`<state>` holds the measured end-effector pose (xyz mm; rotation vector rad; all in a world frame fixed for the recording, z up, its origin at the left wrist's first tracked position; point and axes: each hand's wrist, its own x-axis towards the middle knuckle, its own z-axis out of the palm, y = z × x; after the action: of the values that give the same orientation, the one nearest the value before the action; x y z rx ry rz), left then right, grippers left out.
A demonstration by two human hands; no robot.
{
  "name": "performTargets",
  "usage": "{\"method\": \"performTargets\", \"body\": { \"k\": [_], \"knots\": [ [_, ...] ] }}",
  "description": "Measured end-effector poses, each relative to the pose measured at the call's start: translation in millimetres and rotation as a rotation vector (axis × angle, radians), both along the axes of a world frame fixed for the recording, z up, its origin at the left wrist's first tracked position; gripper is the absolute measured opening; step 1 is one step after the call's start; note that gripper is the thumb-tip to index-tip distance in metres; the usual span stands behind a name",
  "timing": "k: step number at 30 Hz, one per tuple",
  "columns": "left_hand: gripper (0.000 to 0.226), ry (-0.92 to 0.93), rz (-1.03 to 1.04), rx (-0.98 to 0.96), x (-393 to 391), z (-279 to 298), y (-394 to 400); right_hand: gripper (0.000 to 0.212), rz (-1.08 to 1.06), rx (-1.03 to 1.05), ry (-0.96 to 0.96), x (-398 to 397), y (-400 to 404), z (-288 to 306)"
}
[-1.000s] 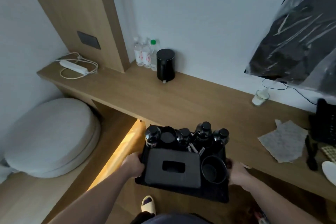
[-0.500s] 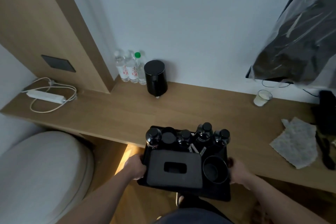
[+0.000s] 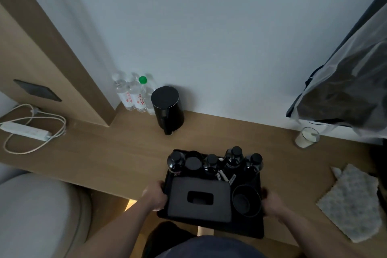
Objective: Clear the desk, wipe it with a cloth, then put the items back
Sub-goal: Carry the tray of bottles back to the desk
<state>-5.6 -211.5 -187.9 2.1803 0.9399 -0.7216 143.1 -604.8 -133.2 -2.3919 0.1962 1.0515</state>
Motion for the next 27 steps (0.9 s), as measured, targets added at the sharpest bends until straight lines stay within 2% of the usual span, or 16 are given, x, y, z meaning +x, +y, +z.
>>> {"method": "performTargets", "body": {
  "k": [4,9,14,17,21,26,27],
  "knots": [
    [0.038,0.025,0.007,-0.016,26,-13,4,0.022,0.012,-0.033,-0.021,19,1,-6],
    [0.033,0.047,-0.024,-0.007,46,16,-9,0.028,0.013,-0.077,-0.012,30,2,-9],
    [0.044,0.112,-0.066,-0.012,63,4,-1,0.039,-0.003,-0.102,-0.003,41,-2,-28],
    [0.047,0.124,-0.065,-0.014,71,-6,4,0.032,0.015,-0.117,-0.012,47,7,-19],
    [0.036,0.136,-0.122,0.025,87,18,0,0.039,0.067,-0.181,-0.019,56,14,-20],
    [0.032,0.131,-0.243,0.116,114,27,6,0.034,-0.018,-0.176,-0.058,67,23,-26],
    [0.033,0.127,-0.253,0.13,120,26,8,0.027,0.001,-0.178,-0.065,71,24,-24]
  ]
}}
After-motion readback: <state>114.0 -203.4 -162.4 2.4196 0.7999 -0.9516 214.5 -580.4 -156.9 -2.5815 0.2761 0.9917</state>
